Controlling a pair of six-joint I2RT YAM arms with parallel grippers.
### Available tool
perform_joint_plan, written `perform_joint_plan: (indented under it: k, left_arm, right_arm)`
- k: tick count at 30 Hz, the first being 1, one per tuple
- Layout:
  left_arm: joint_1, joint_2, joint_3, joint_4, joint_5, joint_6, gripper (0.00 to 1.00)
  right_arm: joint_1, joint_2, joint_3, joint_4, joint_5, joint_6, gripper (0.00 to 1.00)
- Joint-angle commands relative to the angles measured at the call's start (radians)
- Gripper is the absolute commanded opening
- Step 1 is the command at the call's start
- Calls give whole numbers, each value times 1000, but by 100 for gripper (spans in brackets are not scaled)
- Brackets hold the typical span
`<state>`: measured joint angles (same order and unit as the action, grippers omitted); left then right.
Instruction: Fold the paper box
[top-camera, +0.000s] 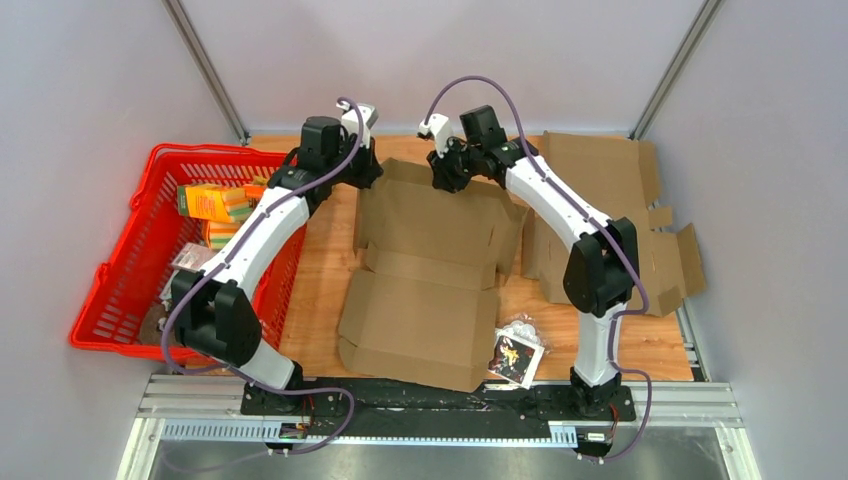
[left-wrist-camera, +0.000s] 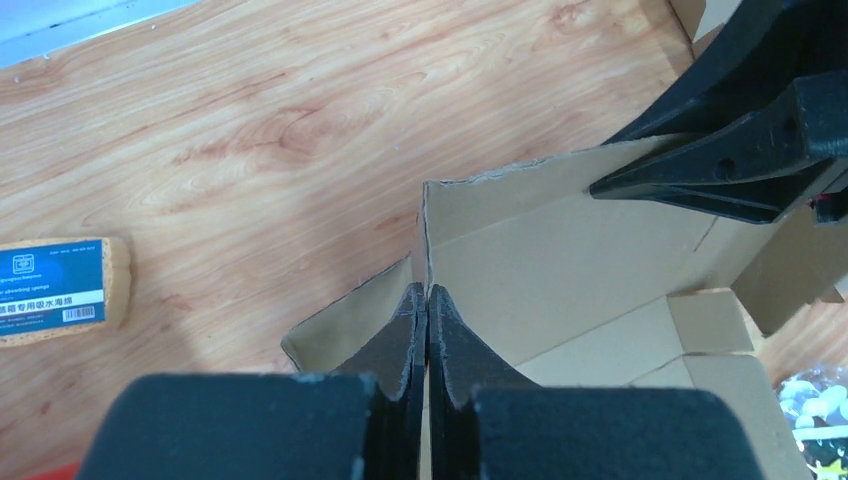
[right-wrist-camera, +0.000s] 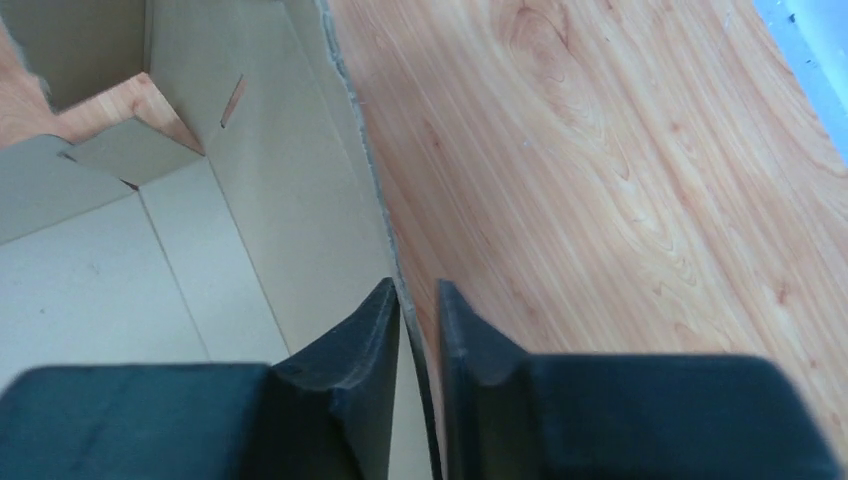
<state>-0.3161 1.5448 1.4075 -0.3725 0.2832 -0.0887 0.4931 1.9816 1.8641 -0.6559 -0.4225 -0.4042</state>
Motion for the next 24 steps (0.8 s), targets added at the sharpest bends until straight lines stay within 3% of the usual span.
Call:
perform_joint_plan:
  k: [1,6,13,21,24]
  left_arm:
    - [-24,-80,-41,121,-25,-40,0]
    - [-38,-118,-116,196,-116,-101,0]
    - [-38,-103,-122,175,-202,-144,4]
    - [-38,-115,-128,129,-214,-134,43]
    - [-38,-118,-120,113,-246,-132,43]
  right_arm:
    - [12,-101,-20,124,108,-74,19]
    - [18,-109,36,139,111,-148,5]
    - [50,-66,87,151,125,-324,0]
    - [70,-63,41,173,215,-467,0]
    - [70,-78,-8,197,215,-504,0]
